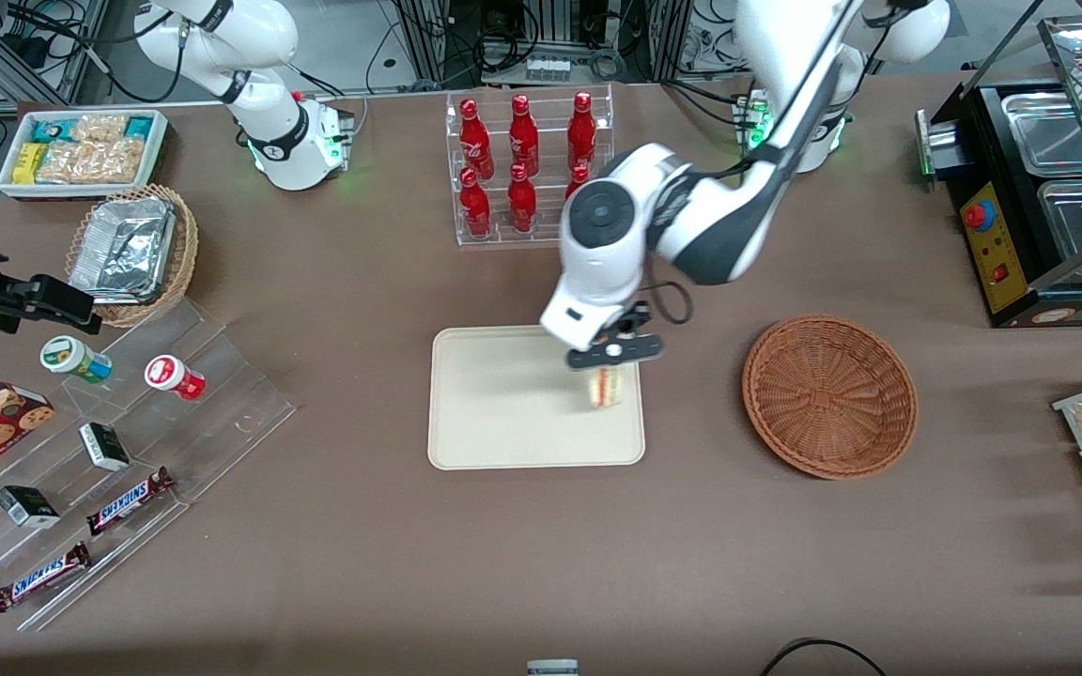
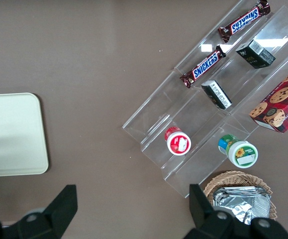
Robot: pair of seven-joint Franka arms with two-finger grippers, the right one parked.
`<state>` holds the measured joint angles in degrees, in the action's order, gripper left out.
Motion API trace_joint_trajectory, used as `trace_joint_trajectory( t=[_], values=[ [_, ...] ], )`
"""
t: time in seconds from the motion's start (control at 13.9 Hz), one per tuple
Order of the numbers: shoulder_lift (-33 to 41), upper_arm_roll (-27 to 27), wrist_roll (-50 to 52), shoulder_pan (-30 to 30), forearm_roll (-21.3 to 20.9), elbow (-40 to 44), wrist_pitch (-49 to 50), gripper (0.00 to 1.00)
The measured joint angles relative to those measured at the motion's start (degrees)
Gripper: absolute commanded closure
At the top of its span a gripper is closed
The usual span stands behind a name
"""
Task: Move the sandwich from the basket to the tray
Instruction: 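Lift the sandwich and carry it over the white tray, then lower the sandwich onto the tray and open the left gripper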
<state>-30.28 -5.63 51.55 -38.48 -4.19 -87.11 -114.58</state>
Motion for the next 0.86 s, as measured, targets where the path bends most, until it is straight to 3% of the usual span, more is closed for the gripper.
trace_joint_trajectory(
  t=[0.43, 0.86],
  values=[
    [-9.69, 0.07, 0.0, -4.81, -0.27, 7.44, -3.88, 1.0],
    [-15.92, 0.31, 4.84, -6.83, -4.23, 10.83, -7.31, 1.0]
  ],
)
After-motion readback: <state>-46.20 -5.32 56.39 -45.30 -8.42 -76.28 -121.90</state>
